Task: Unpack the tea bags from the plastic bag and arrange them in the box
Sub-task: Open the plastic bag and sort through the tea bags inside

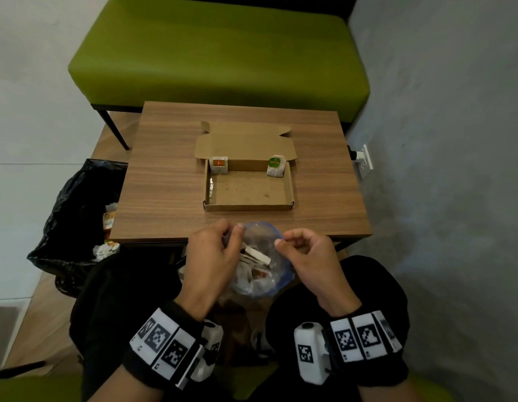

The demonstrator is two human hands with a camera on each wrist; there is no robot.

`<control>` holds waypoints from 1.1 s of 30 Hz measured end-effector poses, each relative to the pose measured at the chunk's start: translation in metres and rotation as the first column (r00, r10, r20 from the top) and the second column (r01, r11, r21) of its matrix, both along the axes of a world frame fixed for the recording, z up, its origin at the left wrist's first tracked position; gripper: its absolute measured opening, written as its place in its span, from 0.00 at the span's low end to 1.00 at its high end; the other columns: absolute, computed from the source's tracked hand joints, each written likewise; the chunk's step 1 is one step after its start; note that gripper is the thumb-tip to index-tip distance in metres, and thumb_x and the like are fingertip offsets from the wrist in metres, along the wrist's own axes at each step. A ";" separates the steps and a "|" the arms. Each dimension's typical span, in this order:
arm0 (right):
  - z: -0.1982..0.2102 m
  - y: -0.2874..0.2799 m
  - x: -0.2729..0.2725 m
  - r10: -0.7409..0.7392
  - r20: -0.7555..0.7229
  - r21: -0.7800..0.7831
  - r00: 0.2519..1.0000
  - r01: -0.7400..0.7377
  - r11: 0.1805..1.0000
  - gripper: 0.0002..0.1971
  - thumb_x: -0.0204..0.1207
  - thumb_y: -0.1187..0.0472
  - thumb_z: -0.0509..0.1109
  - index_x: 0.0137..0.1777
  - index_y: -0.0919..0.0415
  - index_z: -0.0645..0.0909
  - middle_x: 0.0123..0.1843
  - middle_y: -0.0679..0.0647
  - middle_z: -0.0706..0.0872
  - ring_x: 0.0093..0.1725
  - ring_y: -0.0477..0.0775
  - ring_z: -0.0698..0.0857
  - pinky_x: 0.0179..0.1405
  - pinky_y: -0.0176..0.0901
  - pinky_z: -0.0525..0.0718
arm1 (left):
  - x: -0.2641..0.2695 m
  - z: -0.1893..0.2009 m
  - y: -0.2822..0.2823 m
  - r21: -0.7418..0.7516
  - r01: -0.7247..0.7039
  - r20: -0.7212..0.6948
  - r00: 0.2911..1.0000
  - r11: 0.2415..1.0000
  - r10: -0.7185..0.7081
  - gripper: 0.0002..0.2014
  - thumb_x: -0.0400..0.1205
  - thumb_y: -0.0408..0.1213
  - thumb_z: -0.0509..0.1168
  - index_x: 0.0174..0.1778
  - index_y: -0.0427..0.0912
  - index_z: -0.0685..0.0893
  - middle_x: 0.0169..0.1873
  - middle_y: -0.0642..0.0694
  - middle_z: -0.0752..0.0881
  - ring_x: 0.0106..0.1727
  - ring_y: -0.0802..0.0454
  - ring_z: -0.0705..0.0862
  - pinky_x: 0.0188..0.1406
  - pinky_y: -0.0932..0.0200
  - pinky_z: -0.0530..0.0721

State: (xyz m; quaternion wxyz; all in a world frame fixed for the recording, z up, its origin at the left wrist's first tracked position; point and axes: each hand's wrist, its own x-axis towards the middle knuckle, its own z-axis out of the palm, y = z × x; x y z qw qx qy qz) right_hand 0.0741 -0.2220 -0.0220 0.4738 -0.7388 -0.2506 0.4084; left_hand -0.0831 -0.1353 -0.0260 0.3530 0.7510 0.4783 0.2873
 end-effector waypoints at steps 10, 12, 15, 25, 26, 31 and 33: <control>0.013 0.017 0.007 -0.016 -0.547 -0.116 0.837 -0.057 0.992 0.15 0.85 0.62 0.59 0.41 0.59 0.84 0.38 0.53 0.88 0.35 0.48 0.86 0.32 0.37 0.81 | -0.004 -0.005 0.011 -0.401 -0.022 0.218 0.969 0.916 0.119 0.16 0.87 0.35 0.60 0.32 0.39 0.80 0.25 0.53 0.80 0.30 0.59 0.77 0.32 0.63 0.76; 0.015 0.022 0.010 -0.033 -0.680 -0.181 0.732 -0.124 0.976 0.16 0.81 0.60 0.55 0.45 0.62 0.84 0.40 0.59 0.85 0.37 0.55 0.84 0.37 0.46 0.77 | -0.002 -0.011 0.014 -0.534 -0.053 0.189 0.965 0.844 0.180 0.17 0.85 0.34 0.59 0.28 0.41 0.75 0.24 0.50 0.75 0.30 0.57 0.74 0.35 0.57 0.74; 0.011 0.028 0.011 -0.009 -0.644 -0.222 0.765 -0.175 0.959 0.12 0.68 0.56 0.58 0.44 0.60 0.80 0.39 0.59 0.83 0.35 0.56 0.82 0.42 0.49 0.75 | -0.004 -0.013 0.014 -0.413 -0.012 0.084 0.995 0.910 0.052 0.14 0.84 0.35 0.59 0.32 0.46 0.77 0.33 0.52 0.79 0.37 0.54 0.78 0.40 0.57 0.74; 0.002 0.019 0.010 0.062 -0.257 -0.088 0.965 -0.087 0.992 0.10 0.83 0.56 0.65 0.46 0.60 0.84 0.49 0.57 0.88 0.50 0.55 0.86 0.46 0.44 0.82 | 0.005 -0.008 0.006 0.029 0.234 -0.147 0.963 0.972 -0.227 0.13 0.86 0.47 0.61 0.38 0.50 0.82 0.29 0.54 0.82 0.33 0.58 0.81 0.33 0.53 0.80; 0.000 0.015 0.006 0.066 0.028 -0.036 0.997 -0.065 0.997 0.08 0.82 0.52 0.68 0.49 0.56 0.83 0.51 0.51 0.87 0.52 0.52 0.85 0.49 0.42 0.82 | 0.007 -0.010 0.006 -0.006 0.191 -0.137 0.972 0.982 -0.190 0.14 0.87 0.47 0.60 0.36 0.48 0.81 0.28 0.53 0.82 0.31 0.56 0.81 0.32 0.52 0.80; -0.008 -0.006 -0.010 0.254 0.796 -0.197 0.550 -0.161 0.967 0.23 0.72 0.33 0.65 0.59 0.45 0.82 0.52 0.43 0.79 0.56 0.47 0.81 0.70 0.60 0.71 | 0.012 -0.010 0.004 -0.165 0.101 -0.042 0.993 0.981 -0.110 0.19 0.89 0.43 0.58 0.30 0.47 0.75 0.28 0.51 0.77 0.29 0.59 0.76 0.29 0.66 0.68; -0.015 -0.008 -0.012 0.210 0.841 -0.179 0.498 -0.109 0.978 0.23 0.73 0.38 0.70 0.62 0.51 0.84 0.52 0.48 0.82 0.55 0.53 0.84 0.69 0.70 0.74 | 0.014 -0.008 0.001 -0.178 0.105 -0.019 0.994 0.978 -0.110 0.19 0.89 0.41 0.58 0.29 0.49 0.74 0.33 0.52 0.75 0.32 0.61 0.76 0.31 0.71 0.70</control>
